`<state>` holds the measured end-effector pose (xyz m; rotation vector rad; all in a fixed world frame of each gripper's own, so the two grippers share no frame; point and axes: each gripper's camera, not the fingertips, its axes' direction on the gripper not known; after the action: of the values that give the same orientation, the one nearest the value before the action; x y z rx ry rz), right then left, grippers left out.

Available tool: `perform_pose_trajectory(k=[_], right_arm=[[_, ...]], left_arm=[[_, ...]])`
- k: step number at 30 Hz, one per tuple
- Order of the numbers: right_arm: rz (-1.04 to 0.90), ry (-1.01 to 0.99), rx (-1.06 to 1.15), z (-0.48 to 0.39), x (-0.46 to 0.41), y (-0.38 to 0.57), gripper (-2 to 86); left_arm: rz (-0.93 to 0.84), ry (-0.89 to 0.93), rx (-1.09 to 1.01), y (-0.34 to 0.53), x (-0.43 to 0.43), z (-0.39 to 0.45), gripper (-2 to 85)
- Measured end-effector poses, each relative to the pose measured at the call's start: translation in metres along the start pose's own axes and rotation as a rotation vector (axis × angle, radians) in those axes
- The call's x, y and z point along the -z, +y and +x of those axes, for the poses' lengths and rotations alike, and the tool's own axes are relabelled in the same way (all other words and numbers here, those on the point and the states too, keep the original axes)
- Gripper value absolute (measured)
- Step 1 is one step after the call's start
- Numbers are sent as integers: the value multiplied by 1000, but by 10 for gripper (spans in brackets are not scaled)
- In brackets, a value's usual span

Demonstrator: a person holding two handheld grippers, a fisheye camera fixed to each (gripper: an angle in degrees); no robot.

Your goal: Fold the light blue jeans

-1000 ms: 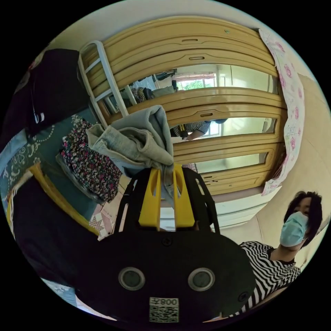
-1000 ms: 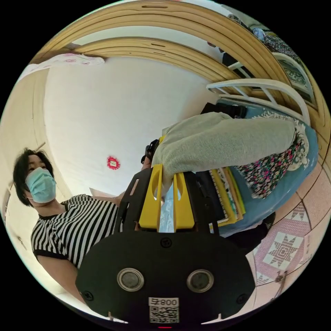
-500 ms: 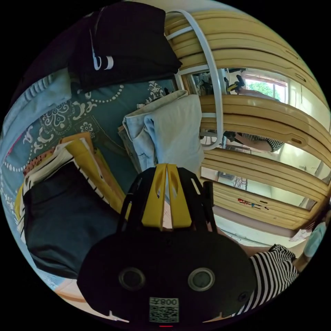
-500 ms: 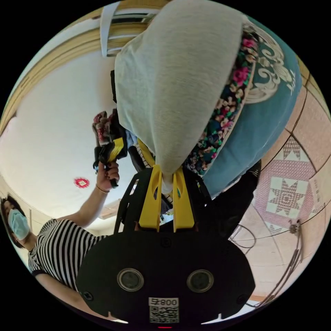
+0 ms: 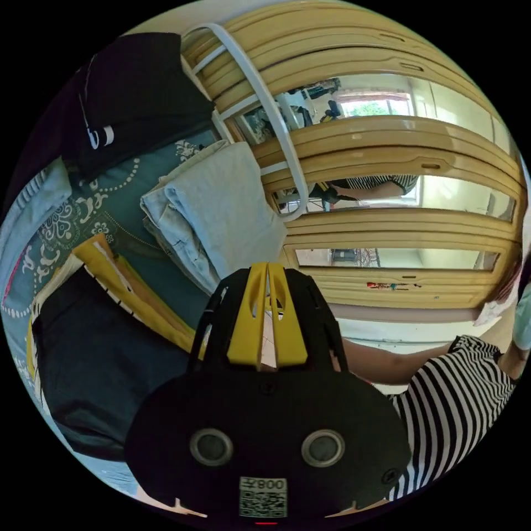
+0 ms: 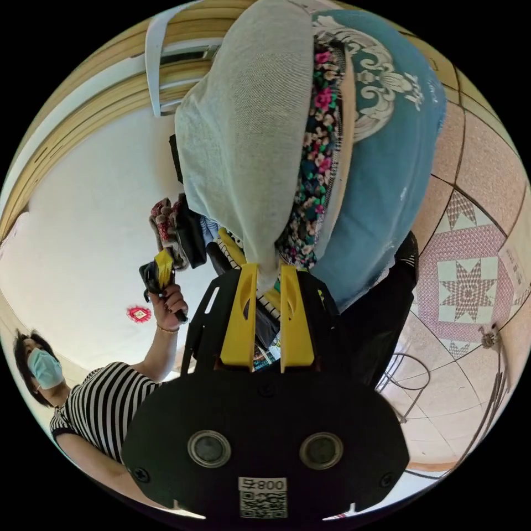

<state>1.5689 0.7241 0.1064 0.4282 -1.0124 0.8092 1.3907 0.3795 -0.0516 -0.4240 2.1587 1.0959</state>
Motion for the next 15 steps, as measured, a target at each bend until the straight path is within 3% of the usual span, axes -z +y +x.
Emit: perform_pose_trajectory(k=[6,8,11,15], right_arm=[[68,64,36,-35,14,80,77],[71,113,123,-66,9,106,78],[55,181,266,-116,-11,125,83],[-4,261,440,-183,-49,121,98]], left_arm=[[116,-158,-270,71,56,37,2],[211,-328,-429,107,90,67,2],[292,-505,-507,146,118,85,2],[261,-433,-469,170,134,78,2]])
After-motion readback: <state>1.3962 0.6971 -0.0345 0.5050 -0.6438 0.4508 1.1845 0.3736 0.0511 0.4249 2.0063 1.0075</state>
